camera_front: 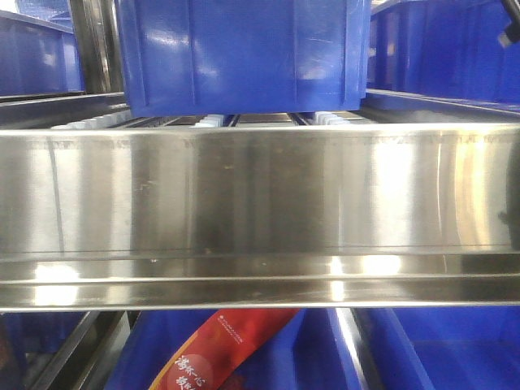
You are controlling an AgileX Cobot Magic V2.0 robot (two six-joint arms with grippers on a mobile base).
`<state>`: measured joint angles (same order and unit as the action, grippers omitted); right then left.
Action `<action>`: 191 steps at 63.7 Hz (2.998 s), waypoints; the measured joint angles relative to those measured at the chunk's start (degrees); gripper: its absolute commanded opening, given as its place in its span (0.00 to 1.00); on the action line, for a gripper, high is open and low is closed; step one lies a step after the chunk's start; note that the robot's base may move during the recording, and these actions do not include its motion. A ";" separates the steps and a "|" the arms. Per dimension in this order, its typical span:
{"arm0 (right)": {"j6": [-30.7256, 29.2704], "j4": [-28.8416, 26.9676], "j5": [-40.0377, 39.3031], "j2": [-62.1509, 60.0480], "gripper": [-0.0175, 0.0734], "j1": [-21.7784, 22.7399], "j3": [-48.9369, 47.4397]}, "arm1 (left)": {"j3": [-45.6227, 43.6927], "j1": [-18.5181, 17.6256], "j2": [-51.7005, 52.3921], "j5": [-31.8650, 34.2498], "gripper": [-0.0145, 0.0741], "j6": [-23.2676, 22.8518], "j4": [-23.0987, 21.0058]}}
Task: Fetch blue bin and place on conveyor start
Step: 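Lift the teal bin with both grippers and pull it off the shelf, then drive the base to the red conveyor holding the bin in both grippers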
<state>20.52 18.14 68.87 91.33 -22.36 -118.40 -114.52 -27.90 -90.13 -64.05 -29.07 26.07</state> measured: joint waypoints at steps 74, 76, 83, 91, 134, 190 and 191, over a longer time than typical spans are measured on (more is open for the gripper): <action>0.45 0.00 0.10 0.00 0.01 0.00 0.92 | 0.00 0.00 0.00 0.00 0.04 0.25 0.10; 0.45 0.00 0.10 0.00 0.01 0.00 0.92 | 0.00 0.00 0.00 0.00 0.04 0.25 0.10; 0.45 0.00 0.10 0.00 0.01 0.00 0.92 | 0.00 0.00 0.00 0.00 0.04 0.25 0.10; 0.45 -0.11 0.10 0.00 0.01 -0.05 0.92 | 0.00 0.00 0.00 0.00 0.04 0.25 0.24; 0.45 -0.62 0.10 0.00 0.01 -0.05 0.92 | 0.00 0.00 0.00 0.00 0.04 0.25 0.36; 1.77 0.14 -2.68 0.00 0.01 -0.05 0.92 | 0.00 0.00 0.00 0.10 0.04 0.35 0.57; 2.10 0.14 -2.78 0.00 0.01 -0.05 0.92 | 0.00 0.00 0.00 0.10 0.04 0.35 0.68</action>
<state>22.62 18.28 66.09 91.33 -22.41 -117.48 -114.52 -27.90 -90.13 -63.95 -28.71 26.75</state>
